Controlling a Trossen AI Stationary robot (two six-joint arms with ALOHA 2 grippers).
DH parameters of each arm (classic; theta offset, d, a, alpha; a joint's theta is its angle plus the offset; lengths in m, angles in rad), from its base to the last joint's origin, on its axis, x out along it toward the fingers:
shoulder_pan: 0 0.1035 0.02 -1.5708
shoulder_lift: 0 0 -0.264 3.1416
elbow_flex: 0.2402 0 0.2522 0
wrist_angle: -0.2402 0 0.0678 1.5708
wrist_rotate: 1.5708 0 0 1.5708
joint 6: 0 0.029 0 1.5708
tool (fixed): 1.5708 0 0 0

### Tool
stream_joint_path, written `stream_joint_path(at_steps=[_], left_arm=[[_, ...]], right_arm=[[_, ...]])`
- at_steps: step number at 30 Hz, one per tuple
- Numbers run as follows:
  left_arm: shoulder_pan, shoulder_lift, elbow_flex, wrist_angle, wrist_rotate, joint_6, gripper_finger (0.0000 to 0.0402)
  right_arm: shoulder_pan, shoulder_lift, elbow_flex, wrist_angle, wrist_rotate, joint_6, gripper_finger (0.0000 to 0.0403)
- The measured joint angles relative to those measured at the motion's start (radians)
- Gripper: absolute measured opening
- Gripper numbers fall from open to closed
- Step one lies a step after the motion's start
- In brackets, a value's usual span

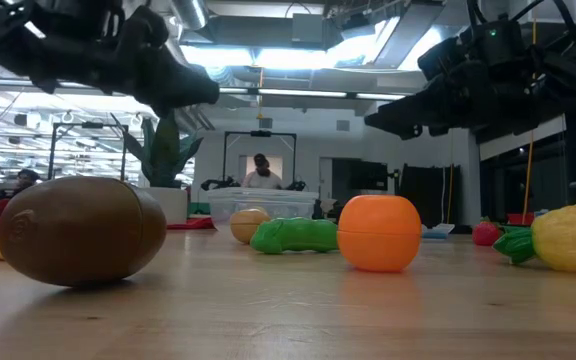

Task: Pick and placing Produce into tupperware
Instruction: Put the blackberry into the transparent bin

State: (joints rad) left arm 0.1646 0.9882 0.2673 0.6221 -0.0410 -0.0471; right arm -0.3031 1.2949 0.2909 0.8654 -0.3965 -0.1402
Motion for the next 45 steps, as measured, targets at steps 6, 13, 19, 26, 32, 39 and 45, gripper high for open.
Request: stream_joint_path(at_steps=[6, 13, 19, 26, 32, 39, 45], left_arm=[[0.014, 0.000, -0.020, 0.042, -0.029, -0.009, 0.0079], [0.014, 0.000, -0.020, 0.046, -0.149, -0.003, 0.0089], [0.014, 0.037, -0.020, 0.105, -0.208, 0.007, 0.0079], [0.030, 0.215, -0.020, 0.319, -0.209, 0.039, 0.0086], [0.074, 0.330, 0.020, 0.361, -0.204, 0.035, 0.0079], [0.156, 0.407, 0.103, 0.327, -0.102, 0.049, 0.0087], [0.220, 0.465, 0.189, 0.217, -0.072, 0.034, 0.0079]], right_arm=[[0.000, 0.000, 0.000, 0.022, 0.003, 0.005, 0.0250], [-0.001, 0.000, 0.000, 0.065, 0.230, 0.118, 0.0250], [-0.002, 0.000, 0.000, 0.026, 0.562, 0.163, 0.0250], [-0.001, 0.000, 0.000, 0.030, 0.583, 0.159, 0.0250], [-0.002, 0.000, 0.000, 0.030, 0.560, 0.158, 0.0250], [-0.002, 0.000, 0.000, 0.030, 0.548, 0.134, 0.0250], [-0.024, 0.000, 0.000, 0.029, 0.504, 0.132, 0.0250]])
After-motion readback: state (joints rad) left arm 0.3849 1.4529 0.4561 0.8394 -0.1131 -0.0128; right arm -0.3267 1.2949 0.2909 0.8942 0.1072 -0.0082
